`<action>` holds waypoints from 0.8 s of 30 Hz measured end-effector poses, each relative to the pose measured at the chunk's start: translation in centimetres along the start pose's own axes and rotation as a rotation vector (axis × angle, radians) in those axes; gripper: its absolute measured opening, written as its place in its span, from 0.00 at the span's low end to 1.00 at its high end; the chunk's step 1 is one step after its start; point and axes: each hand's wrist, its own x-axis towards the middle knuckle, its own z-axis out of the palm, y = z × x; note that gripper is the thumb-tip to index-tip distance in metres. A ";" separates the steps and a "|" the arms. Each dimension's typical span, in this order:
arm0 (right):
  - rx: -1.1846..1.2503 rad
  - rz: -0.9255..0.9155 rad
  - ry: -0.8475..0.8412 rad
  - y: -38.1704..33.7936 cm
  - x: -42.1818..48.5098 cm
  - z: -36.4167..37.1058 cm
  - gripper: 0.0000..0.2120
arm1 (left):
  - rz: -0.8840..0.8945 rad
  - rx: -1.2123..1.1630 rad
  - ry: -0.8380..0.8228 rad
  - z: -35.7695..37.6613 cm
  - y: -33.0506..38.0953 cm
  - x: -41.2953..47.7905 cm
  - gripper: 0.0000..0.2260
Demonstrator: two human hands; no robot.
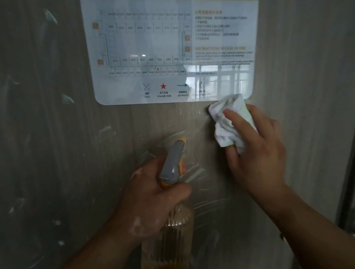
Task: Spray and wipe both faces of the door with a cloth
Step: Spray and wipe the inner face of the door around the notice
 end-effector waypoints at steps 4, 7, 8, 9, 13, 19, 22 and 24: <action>0.018 0.030 0.004 -0.8 -0.2 0.2 0.22 | 0.013 -0.010 -0.004 -0.7 0.1 -0.4 0.12; 0.043 0.045 -0.010 -1.8 -0.4 0.5 0.25 | -0.011 -0.053 0.036 -2.0 -0.3 -0.9 0.14; 0.041 0.025 -0.026 -2.3 -0.5 0.6 0.26 | -0.017 -0.064 0.060 -2.4 -0.5 -1.0 0.15; 0.032 -0.023 -0.056 -2.8 -0.7 0.9 0.28 | -0.021 -0.067 0.089 -2.8 -0.7 -1.1 0.15; -0.028 -0.429 -0.348 -4.8 -5.1 2.0 0.31 | -0.014 -0.086 0.140 -3.8 -1.3 -2.0 0.15; -0.016 -0.437 -0.355 -2.6 -3.4 0.7 0.25 | -0.041 -0.097 0.114 -4.5 -2.1 -3.5 0.16; 0.005 -0.350 -0.214 -3.4 1.0 1.0 0.22 | -0.055 -0.087 0.117 -4.6 -2.6 -3.8 0.15; 0.018 -0.333 -0.176 -4.5 2.2 1.7 0.22 | -0.048 -0.080 0.115 -4.7 -2.9 -3.9 0.14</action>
